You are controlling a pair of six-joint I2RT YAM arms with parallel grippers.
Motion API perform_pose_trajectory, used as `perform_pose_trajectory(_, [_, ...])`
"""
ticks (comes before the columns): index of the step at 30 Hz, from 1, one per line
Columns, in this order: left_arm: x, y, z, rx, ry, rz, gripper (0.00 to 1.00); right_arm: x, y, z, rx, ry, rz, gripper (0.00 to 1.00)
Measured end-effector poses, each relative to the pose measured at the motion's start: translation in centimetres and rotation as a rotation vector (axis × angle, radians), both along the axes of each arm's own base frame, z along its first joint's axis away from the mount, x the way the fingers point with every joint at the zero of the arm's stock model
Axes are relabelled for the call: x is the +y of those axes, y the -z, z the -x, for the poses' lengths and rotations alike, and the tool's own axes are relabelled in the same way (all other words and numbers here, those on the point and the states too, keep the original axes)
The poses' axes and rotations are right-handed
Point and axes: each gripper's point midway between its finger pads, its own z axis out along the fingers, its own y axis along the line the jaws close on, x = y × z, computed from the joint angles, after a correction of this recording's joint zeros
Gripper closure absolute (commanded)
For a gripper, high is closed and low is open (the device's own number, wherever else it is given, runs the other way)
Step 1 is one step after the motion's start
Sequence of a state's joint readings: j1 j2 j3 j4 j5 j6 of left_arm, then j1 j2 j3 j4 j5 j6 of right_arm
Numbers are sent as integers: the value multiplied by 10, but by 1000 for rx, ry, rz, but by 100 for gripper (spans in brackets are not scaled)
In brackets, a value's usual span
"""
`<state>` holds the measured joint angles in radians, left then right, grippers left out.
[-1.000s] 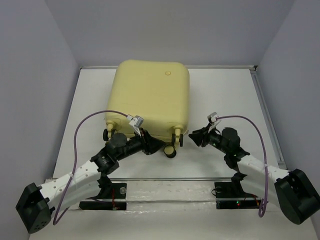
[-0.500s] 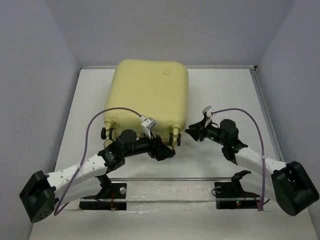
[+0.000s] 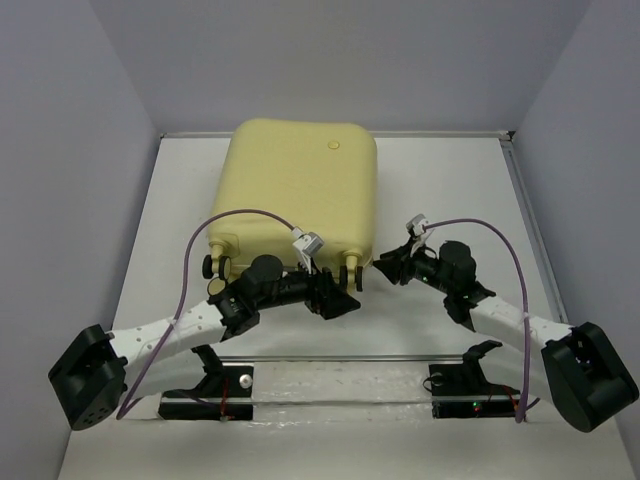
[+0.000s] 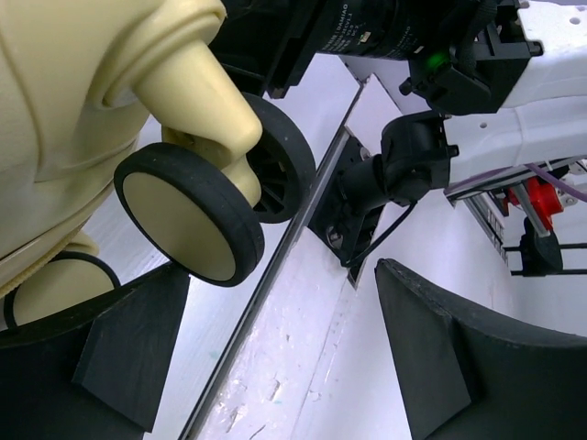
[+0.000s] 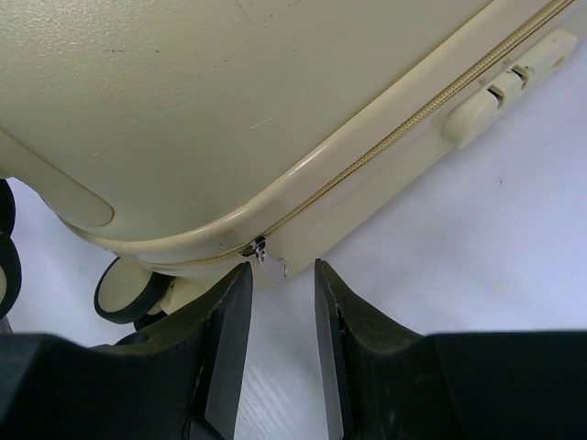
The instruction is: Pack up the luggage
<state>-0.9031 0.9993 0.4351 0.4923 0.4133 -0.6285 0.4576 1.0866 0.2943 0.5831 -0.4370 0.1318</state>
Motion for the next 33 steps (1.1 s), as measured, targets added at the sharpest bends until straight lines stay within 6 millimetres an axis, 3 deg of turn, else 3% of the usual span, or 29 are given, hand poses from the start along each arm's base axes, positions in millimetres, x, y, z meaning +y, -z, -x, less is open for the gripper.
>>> perform_pose_trajectory(6, [-6,-1,0,-2,12,11,8,0,2,-1,8,4,1,59])
perform_pose_trajectory(10, [-8,-1,-1,-4,11,18,8,3,15,-3,54,-8,22,59])
perform_pose_trajectory(26, [-11,-1,-6,1,-9,25,13,7,34,-20,70,-5,65,72])
perform_pose_trajectory(29, [-11,-1,-6,4,-11,27,13,8,35,-23,69,-4,67,71])
perform_pose_trajectory(33, [-11,-1,-7,5,-15,27,13,7,28,-25,49,-2,56,63])
